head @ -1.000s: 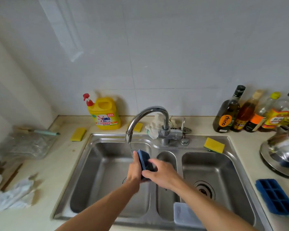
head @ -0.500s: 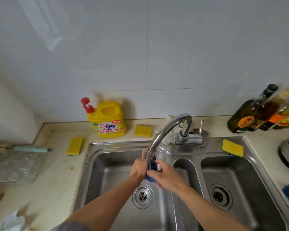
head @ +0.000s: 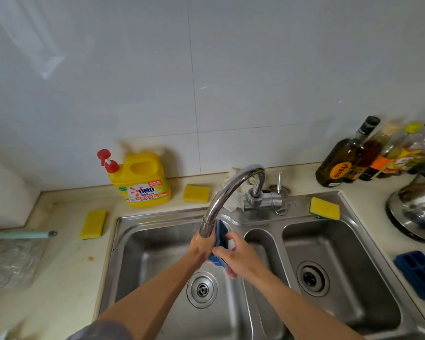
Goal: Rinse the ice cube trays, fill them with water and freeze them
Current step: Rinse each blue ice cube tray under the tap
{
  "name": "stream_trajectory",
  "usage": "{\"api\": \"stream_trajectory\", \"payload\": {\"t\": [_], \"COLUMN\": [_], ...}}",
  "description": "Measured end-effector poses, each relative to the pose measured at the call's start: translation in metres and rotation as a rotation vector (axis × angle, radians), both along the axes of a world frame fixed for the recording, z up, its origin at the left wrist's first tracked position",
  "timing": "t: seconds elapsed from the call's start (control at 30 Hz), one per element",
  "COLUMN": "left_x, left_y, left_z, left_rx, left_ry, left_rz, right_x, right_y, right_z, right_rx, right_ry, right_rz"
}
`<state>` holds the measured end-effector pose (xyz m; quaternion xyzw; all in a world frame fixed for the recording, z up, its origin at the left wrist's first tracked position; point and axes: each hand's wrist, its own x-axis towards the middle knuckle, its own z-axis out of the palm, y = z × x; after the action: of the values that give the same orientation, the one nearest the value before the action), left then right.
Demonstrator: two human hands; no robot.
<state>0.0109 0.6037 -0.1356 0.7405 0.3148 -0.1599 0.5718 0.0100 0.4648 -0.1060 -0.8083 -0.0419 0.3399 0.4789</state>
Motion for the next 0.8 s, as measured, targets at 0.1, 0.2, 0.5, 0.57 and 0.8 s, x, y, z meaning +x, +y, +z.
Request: {"api": "stream_trajectory", "payload": {"t": [0.1,0.2,0.5,0.57,0.8], "left_x": [0.003,0.005,-0.020,-0.021,-0.019], "left_y": [-0.001,-0.001,0.091,0.077,0.029], "left_z": [0.006,0.005,-0.002,0.000,0.003], "left_rx": [-0.023,-0.038,0.065,0.076,0.076], "left_ry": [0.022,0.012,0.142,0.108,0.042], "left_rz": [0.037,0.019,0.079,-0.009,-0.041], "right_x": [0.003,0.003,0.041,0.039,0.006], "right_y": [-0.002,-0.001,-0.081,-0.082,-0.095], "right_z": [0.006,0.007,0.007,0.006,0.012], "right_rx": [0.006,-0.013,-0.265,-0.262,-0.293], "right_ry": [-0.010,-0.021,-0.014,-0.011,-0.114], "right_rz": [-0.005,-0.021,0.024,0.032,0.157]}}
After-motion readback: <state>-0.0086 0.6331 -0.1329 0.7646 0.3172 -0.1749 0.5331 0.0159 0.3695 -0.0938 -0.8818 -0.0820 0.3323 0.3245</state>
